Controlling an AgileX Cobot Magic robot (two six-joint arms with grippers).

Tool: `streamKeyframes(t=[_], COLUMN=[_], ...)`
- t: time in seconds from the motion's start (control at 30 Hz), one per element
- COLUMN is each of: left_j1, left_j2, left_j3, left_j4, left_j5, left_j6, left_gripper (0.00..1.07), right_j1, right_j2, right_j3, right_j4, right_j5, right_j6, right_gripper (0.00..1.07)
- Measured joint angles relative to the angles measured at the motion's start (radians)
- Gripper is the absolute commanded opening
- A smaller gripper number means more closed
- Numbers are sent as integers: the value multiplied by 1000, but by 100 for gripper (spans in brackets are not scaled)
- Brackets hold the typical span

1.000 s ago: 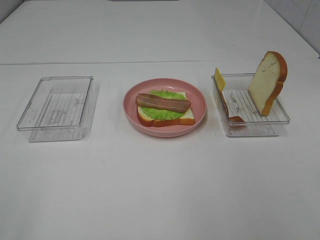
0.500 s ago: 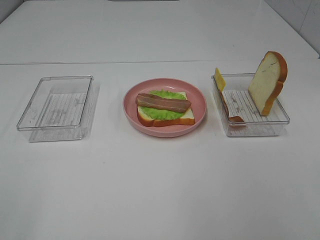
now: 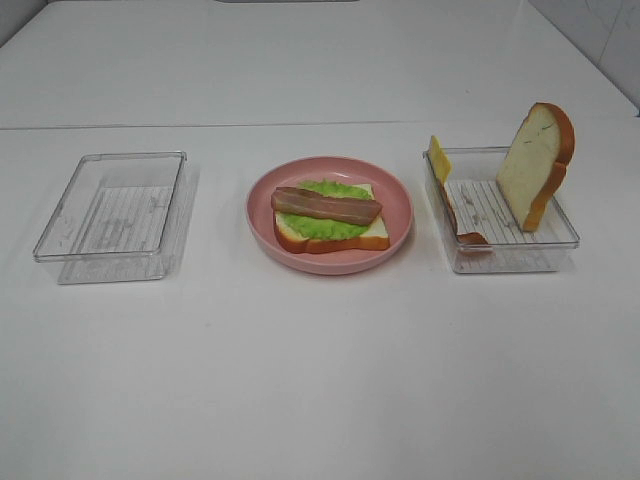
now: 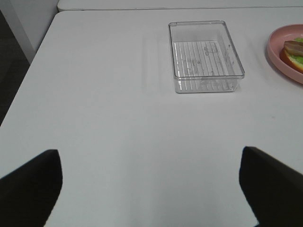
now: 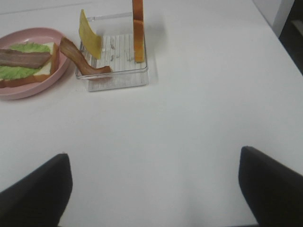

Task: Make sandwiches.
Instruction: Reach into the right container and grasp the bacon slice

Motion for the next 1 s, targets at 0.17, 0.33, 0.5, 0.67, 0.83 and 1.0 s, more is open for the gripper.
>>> streamKeyframes(t=[0.17, 0.33, 0.5, 0.67, 0.83, 1.0], left_j1=[0, 0, 0, 0, 0, 0], left_j2=[0, 0, 0, 0, 0, 0], left_j3=[0, 0, 0, 0, 0, 0], left_j4=[0, 0, -5, -5, -6, -10], left_j5=[0, 0, -1, -1, -1, -1], left_j6=[0, 0, 0, 0, 0, 0], left_gripper=[95, 95, 95, 95, 95, 95], right_j1=[0, 0, 0, 16, 94, 195], right_j2=[320, 741, 1024, 1195, 1297, 1446], right_j3=[-118, -293, -409, -506, -569, -672], right_j4=[14, 28, 34, 82, 94, 102], right_j5=[-6, -34, -51, -72, -123, -136], right_j6=[-12, -35, -95, -112, -94, -53], right_gripper=[89, 89, 88, 88, 88, 88])
